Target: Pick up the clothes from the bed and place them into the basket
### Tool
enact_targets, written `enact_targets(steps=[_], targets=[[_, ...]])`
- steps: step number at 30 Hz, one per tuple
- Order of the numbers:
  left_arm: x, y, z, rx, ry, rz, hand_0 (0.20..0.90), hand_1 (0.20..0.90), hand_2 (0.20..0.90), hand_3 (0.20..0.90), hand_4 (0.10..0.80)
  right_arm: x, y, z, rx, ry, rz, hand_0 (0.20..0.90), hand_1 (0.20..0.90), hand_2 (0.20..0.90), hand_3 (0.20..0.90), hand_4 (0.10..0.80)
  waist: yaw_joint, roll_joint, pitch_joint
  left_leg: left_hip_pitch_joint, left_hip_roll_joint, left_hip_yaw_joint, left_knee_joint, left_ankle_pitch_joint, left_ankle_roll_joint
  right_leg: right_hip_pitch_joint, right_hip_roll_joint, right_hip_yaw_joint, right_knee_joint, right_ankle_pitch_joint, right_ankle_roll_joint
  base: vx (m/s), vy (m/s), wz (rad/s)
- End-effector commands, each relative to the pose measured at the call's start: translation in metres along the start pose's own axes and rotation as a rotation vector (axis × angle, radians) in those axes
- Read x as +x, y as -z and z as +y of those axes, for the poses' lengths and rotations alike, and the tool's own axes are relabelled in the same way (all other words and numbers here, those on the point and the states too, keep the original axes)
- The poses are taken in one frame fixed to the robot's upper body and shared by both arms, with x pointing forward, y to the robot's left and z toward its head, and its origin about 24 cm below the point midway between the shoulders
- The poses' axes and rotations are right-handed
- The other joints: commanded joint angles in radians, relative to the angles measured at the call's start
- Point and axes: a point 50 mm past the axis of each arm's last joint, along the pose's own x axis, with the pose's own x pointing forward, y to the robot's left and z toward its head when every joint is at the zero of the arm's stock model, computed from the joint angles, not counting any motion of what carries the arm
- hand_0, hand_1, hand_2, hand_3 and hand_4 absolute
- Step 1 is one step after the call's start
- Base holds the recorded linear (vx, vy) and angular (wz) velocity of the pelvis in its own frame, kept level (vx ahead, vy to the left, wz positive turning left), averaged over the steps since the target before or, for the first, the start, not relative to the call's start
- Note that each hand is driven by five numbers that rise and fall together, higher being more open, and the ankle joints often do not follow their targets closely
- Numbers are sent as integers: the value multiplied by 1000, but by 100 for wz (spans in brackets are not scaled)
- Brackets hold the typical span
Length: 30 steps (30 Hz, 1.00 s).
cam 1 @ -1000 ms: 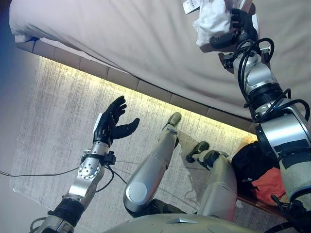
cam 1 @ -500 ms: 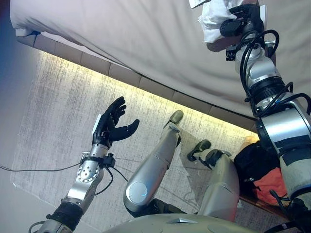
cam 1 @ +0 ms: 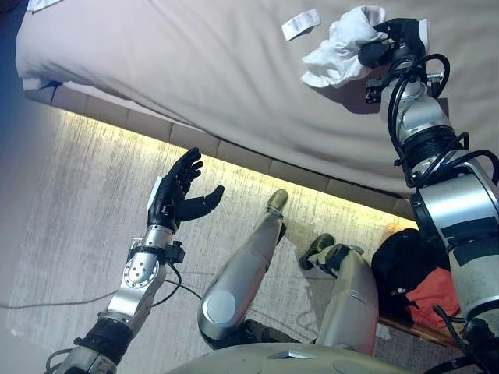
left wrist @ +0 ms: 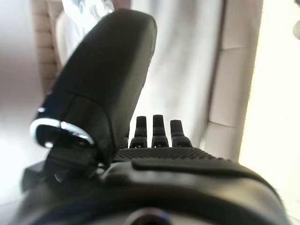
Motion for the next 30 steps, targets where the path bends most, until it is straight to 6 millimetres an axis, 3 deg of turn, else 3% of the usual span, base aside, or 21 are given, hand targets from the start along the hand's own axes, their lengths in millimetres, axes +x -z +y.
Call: enact_targets(steps=[1,3,6,14,19,24,30], targets=[[9,-31,8,-14,-24,-182,900,900,900,900,800,2,-81,-41,67,70,-367,300,300,300,200,100,-17,-8,-37,164,-5,82,85,-227,84,181,94,-22,-96,45,-1,29,12,-26],[12,-31,8,1,-28,-177,900,900,900,900,800,1,-76,-44,72,68,-372,300,300,300,200,100,-36,-31,-60,223,14,93,40,-231,82,240,100,-15,-153,57,3,29,10,-40],[16,-29,7,21,-36,-153,900,900,900,900,800,-1,-66,-52,78,54,-374,300,300,300,200,100,-70,-55,-103,288,49,115,-35,-185,73,315,115,-16,-263,110,3,39,5,-36],[19,-18,16,49,-95,-68,900,900,900,900,800,-6,-44,-74,37,-43,-375,300,300,300,200,100,-186,-117,-235,501,131,196,-288,-105,46,504,167,58,-574,214,35,66,-12,-43],[23,-12,16,59,-86,-22,900,900,900,900,800,-14,-17,-90,10,-81,-328,300,300,300,200,100,-263,-144,-321,615,141,246,-445,-80,45,579,198,131,-723,290,71,49,-19,-37],[31,-12,14,46,-76,-24,900,900,900,900,800,-25,22,-100,-50,-101,-247,300,300,300,200,100,-334,-147,-382,703,165,288,-610,-31,41,612,220,204,-832,361,103,-12,5,-41],[34,-2,19,3,-86,14,900,900,900,900,800,-42,63,-113,-87,-113,-142,300,300,300,200,100,-401,-152,-417,754,180,322,-705,-12,40,621,246,283,-903,402,119,-33,-11,-43]])
